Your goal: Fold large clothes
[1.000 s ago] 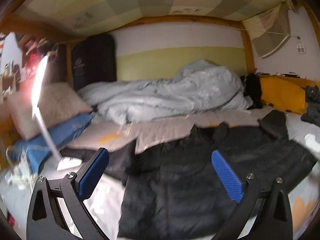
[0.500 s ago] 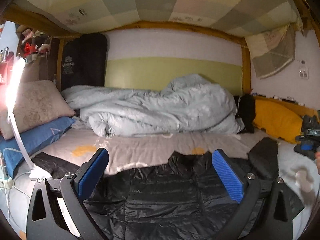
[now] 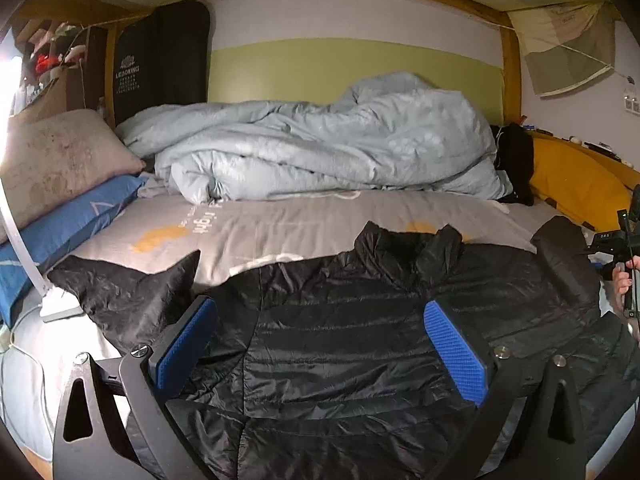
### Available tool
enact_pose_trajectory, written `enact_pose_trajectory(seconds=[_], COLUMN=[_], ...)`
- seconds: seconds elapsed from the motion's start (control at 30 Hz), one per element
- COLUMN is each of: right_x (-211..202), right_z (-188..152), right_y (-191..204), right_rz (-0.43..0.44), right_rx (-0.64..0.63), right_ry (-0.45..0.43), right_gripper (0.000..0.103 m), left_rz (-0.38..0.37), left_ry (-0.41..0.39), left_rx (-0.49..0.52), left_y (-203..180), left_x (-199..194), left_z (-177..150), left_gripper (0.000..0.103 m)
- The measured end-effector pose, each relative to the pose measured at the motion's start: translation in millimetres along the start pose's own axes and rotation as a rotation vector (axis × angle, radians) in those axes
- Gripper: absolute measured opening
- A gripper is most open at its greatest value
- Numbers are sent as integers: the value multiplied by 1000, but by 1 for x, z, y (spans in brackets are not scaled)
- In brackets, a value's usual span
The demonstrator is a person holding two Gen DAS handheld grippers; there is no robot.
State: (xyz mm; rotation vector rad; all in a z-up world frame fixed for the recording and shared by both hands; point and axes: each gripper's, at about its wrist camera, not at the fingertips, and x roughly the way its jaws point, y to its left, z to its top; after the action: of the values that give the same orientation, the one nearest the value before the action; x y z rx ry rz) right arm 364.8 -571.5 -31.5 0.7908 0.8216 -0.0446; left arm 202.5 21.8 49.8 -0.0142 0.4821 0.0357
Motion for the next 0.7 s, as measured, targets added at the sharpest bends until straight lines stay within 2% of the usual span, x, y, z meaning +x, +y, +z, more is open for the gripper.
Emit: enact_pose_trajectory(seconds=[0.03,0.07,0.23,0.37,0.47,0.6,0.7], right_x=[0,-1,-46,-83,-107,-114,-112], right_z=[0,-1,-29,-66,-110,-166,-216], right_y=[1,3,50,99,142,186,213], right_rz=[-13,-26,-32,18,76,154,178], right_rx=[-14,-31,-278,-416,-526,-609,-664], right_ry=[1,-7,-114,-120,-120,-91,-97], right_gripper=[5,3,2,2,2,2,2], left_rz=[-7,-13,-15,-43,-37,-48,-58], left_ry=[5,9,3,-23,-49,-76,-90], left_rx=[0,2,-11,-51,-56,-65,-74], left_y=[0,0,1,6,7,12,15], left_x=[2,3,-2,-17,-32,-53,-66], left_z=[-1,-2,-2,3,5,7,8], left_gripper=[103,103,103,103,103,103,103])
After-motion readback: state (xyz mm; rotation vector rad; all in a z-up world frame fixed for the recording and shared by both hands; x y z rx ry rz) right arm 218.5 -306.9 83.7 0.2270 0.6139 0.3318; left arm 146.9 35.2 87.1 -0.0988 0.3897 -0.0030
